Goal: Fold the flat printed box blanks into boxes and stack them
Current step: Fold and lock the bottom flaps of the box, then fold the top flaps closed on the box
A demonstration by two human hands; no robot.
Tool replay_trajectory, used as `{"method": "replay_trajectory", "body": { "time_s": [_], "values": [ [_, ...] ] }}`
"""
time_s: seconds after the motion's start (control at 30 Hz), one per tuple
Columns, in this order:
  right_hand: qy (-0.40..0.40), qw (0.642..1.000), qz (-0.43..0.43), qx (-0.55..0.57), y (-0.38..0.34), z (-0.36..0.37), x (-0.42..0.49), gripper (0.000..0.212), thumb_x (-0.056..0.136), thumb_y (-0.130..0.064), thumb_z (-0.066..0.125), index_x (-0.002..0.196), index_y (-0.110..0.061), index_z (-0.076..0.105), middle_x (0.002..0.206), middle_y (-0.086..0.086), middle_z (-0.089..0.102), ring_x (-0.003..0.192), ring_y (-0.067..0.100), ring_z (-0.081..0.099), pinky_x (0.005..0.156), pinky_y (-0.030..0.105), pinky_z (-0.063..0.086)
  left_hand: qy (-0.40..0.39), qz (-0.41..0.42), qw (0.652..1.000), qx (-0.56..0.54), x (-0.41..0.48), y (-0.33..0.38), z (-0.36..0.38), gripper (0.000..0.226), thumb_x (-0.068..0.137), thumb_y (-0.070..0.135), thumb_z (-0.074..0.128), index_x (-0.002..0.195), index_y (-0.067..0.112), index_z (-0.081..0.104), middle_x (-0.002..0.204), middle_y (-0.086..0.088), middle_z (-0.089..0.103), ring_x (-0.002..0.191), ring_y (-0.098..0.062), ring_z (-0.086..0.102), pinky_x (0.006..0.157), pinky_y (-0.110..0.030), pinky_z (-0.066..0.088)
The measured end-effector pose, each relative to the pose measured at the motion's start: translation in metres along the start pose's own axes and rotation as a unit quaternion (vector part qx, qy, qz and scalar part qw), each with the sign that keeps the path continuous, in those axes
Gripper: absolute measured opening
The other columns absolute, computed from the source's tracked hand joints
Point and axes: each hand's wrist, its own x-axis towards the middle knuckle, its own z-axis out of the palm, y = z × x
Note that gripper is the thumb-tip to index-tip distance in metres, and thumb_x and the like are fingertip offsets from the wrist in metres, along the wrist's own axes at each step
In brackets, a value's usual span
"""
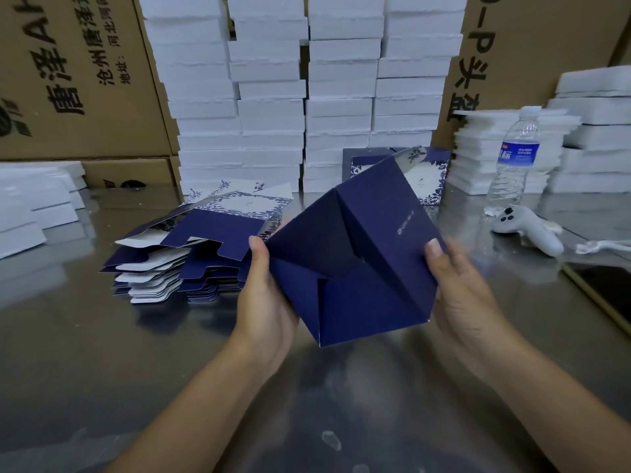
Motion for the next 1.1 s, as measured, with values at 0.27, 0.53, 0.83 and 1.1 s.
{"method": "replay_trajectory", "body": {
  "time_s": [0.27, 0.53, 0.83, 1.1],
  "values": [
    [-0.035, 0.987, -0.144, -0.058, -0.009, 0.000, -0.007, 0.076, 0.074, -0.024, 0.068, 0.139, -0.030, 0.031, 0.120, -0.021, 0.063, 0.119, 0.001, 0.054, 0.097, 0.021, 0.045, 0.102, 0.030, 0.983, 0.148, 0.015, -0.003, -0.015, 0.035, 0.103, 0.036, 0.032, 0.099, 0.018, 0.062, 0.083, 0.002, 0.071, 0.078, -0.012, 0.069, 0.057, -0.026, 0.055],
    [0.004, 0.953, -0.269, -0.141, -0.016, 0.008, -0.018, 0.098, 0.054, -0.039, 0.079, 0.137, -0.042, 0.028, 0.106, -0.004, 0.060, 0.109, 0.006, 0.057, 0.095, 0.013, 0.039, 0.075, -0.090, 0.988, 0.096, 0.012, 0.002, -0.016, 0.041, 0.103, 0.039, 0.033, 0.099, 0.019, 0.068, 0.103, -0.004, 0.071, 0.090, -0.022, 0.066, 0.080, -0.039, 0.053],
    [0.013, 0.663, -0.549, -0.510, -0.003, 0.011, -0.018, 0.073, 0.075, -0.039, 0.069, 0.132, -0.007, 0.036, 0.088, 0.006, 0.062, 0.088, 0.017, 0.048, 0.085, 0.028, 0.029, -0.051, 0.292, 0.889, 0.349, -0.014, 0.013, 0.006, 0.072, 0.065, 0.086, 0.048, 0.129, 0.056, 0.032, 0.147, 0.020, 0.032, 0.137, -0.003, 0.034, 0.110, -0.024, 0.034],
    [-0.078, 0.623, -0.628, -0.459, 0.007, 0.016, -0.020, 0.049, 0.071, -0.003, 0.068, 0.110, -0.014, 0.040, 0.105, -0.004, 0.053, 0.110, 0.013, 0.053, 0.099, 0.029, 0.031, -0.161, 0.453, 0.711, 0.514, -0.020, 0.011, 0.005, 0.079, 0.072, 0.077, 0.053, 0.141, 0.056, 0.020, 0.157, -0.006, -0.008, 0.148, -0.026, 0.005, 0.117, -0.023, 0.015]
  ]
}}
